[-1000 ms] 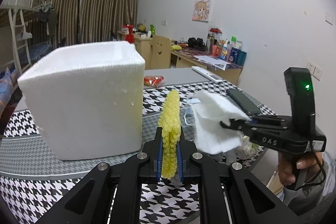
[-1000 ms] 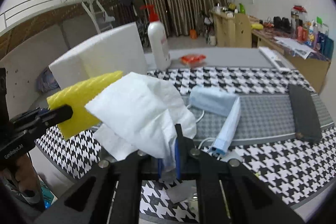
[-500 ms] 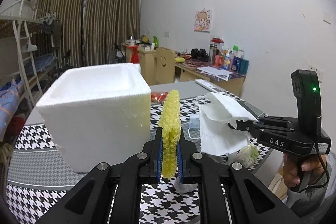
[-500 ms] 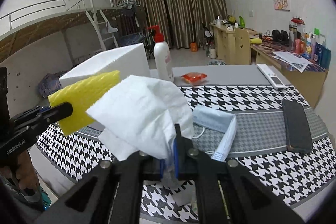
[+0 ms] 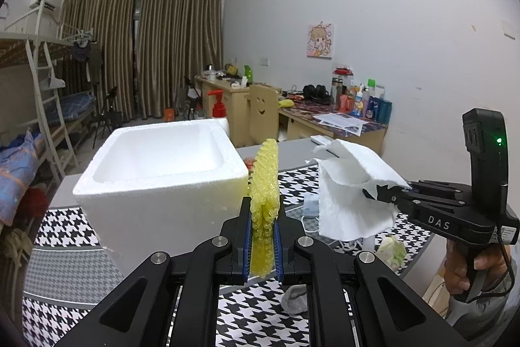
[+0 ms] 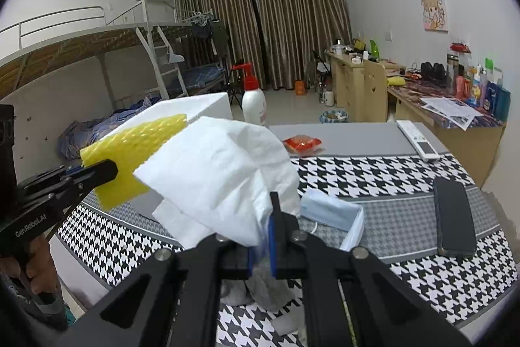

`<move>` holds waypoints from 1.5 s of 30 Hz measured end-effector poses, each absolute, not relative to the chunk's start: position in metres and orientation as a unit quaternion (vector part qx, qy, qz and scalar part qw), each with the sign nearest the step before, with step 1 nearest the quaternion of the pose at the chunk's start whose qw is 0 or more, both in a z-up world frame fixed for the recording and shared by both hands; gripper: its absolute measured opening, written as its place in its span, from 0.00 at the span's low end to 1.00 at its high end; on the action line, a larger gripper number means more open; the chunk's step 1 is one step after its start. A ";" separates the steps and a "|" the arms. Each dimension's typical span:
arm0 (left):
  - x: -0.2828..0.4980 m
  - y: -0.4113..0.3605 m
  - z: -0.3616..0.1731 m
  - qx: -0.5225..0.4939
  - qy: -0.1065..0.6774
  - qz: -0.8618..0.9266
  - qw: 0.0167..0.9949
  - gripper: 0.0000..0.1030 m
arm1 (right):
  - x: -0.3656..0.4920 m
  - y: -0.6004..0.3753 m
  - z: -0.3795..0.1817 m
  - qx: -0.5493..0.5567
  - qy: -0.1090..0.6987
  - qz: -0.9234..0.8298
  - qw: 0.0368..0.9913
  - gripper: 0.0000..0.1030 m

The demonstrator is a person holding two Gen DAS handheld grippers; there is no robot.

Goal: Organize soft objects
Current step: 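Carry the sponge and paper towel over the white foam box with both grippers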

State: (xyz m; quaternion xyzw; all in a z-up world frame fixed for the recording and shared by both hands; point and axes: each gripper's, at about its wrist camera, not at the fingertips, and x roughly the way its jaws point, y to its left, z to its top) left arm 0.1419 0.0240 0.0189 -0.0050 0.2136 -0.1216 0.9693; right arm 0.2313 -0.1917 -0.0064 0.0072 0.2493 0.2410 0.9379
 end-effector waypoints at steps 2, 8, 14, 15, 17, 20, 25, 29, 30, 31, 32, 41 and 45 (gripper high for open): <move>0.143 0.024 0.021 -0.002 0.212 -0.119 0.970 0.11 | 0.233 -0.191 -0.004 0.006 0.245 0.240 0.939 0.10; 0.146 0.024 0.030 0.003 0.202 -0.116 0.972 0.11 | 0.235 -0.188 0.006 0.004 0.231 0.240 0.943 0.10; 0.151 0.025 0.039 0.004 0.196 -0.116 0.974 0.11 | 0.238 -0.186 0.013 0.006 0.222 0.241 0.945 0.10; 0.151 0.026 0.040 0.004 0.194 -0.115 0.974 0.11 | 0.239 -0.185 0.015 0.006 0.220 0.242 0.945 0.10; 0.151 0.027 0.042 0.005 0.190 -0.112 0.975 0.11 | 0.238 -0.184 0.017 0.005 0.216 0.243 0.946 0.10; 0.153 0.029 0.048 0.007 0.184 -0.109 0.977 0.11 | 0.238 -0.182 0.021 0.003 0.211 0.245 0.946 0.10; 0.151 0.031 0.056 0.009 0.168 -0.109 0.980 0.11 | 0.239 -0.180 0.027 0.002 0.203 0.248 0.947 0.10; 0.151 0.034 0.063 0.009 0.158 -0.102 0.982 0.11 | 0.239 -0.176 0.033 0.000 0.196 0.250 0.948 0.10; 0.152 0.035 0.064 0.008 0.158 -0.101 0.982 0.11 | 0.239 -0.175 0.034 0.000 0.193 0.249 0.949 0.10; 0.152 0.036 0.064 0.007 0.157 -0.097 0.983 0.11 | 0.240 -0.175 0.036 -0.001 0.191 0.250 0.949 0.10; 0.153 0.037 0.065 0.007 0.156 -0.093 0.983 0.11 | 0.240 -0.174 0.038 0.000 0.190 0.251 0.949 0.10; 0.161 0.044 0.070 0.013 0.150 -0.058 0.987 0.11 | 0.249 -0.163 0.044 0.000 0.188 0.260 0.947 0.10; 0.166 0.051 0.072 0.010 0.151 -0.043 0.988 0.11 | 0.251 -0.156 0.048 -0.002 0.185 0.268 0.946 0.10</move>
